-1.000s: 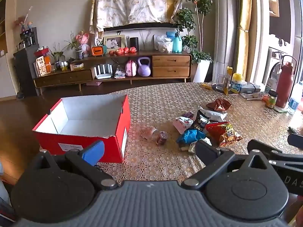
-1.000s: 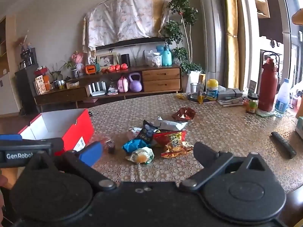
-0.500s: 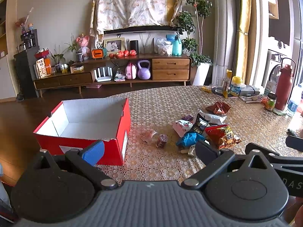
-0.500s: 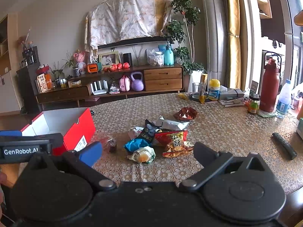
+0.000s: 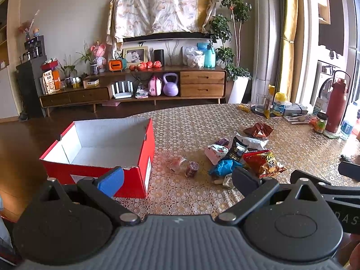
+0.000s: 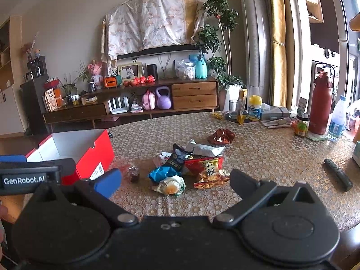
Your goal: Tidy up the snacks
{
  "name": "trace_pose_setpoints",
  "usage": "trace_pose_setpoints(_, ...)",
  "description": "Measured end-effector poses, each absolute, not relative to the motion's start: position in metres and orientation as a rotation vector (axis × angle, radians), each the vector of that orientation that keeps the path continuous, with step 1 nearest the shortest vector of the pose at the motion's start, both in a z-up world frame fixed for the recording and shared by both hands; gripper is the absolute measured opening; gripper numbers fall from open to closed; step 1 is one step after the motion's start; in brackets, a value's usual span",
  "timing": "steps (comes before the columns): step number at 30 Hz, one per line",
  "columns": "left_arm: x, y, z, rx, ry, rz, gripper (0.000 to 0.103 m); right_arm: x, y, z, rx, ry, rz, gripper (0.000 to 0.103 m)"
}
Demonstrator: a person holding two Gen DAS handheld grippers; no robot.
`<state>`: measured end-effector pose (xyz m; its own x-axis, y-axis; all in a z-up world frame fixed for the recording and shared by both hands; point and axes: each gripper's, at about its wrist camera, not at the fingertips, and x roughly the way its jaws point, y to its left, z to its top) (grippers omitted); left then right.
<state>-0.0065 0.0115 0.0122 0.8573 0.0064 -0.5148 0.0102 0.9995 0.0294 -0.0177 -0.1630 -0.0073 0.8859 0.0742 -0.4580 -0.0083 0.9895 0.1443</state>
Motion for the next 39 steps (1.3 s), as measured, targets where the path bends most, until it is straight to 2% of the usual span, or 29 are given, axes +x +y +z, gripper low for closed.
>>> trace_pose_setpoints(39,0.0005,0.0116,0.007,0.033,0.567,-0.008,0.103,-0.0131,-0.1619,-0.0081,0.159,0.482,0.031,0.103)
